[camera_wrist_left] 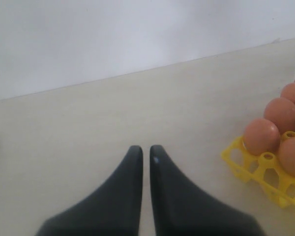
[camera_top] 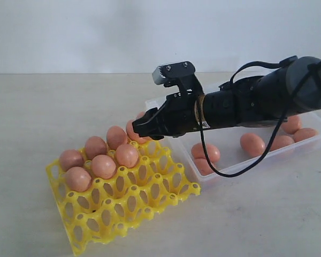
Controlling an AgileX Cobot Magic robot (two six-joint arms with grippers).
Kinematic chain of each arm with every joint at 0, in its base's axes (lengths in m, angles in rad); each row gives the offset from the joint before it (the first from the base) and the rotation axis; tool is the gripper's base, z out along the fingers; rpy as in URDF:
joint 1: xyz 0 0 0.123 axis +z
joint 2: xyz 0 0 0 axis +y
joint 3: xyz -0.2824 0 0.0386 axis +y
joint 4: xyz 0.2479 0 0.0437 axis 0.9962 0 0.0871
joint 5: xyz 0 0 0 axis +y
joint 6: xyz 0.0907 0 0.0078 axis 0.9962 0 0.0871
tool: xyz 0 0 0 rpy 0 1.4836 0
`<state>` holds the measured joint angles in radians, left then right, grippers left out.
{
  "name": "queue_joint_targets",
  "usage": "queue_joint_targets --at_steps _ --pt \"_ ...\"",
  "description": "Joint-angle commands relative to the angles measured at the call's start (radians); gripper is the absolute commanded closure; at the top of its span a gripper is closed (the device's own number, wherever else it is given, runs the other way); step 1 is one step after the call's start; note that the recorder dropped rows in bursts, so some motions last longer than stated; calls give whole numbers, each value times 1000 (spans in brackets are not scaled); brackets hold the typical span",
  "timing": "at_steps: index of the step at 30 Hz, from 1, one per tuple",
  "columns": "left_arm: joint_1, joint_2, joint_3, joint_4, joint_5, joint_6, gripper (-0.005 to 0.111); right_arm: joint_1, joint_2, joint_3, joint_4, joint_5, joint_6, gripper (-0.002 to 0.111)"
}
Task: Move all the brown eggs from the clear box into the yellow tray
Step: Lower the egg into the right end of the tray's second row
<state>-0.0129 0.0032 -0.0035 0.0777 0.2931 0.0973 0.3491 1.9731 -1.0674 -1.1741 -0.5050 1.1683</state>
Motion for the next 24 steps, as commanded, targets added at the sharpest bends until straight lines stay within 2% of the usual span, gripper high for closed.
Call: queue_joint_targets --at_steps 1,17,20,24 --pt "-8 -3 3 -2 0 -3 103 0 5 -7 0 -18 53 109" --pt "-8 -3 3 -2 0 -3 103 0 66 -7 -6 -37 53 108" --pt "-8 -3 3 -2 0 -3 103 0 66 -7 -18 -37 53 99" --pt "-8 -3 3 -2 0 -3 103 0 66 -7 -22 -37 53 73"
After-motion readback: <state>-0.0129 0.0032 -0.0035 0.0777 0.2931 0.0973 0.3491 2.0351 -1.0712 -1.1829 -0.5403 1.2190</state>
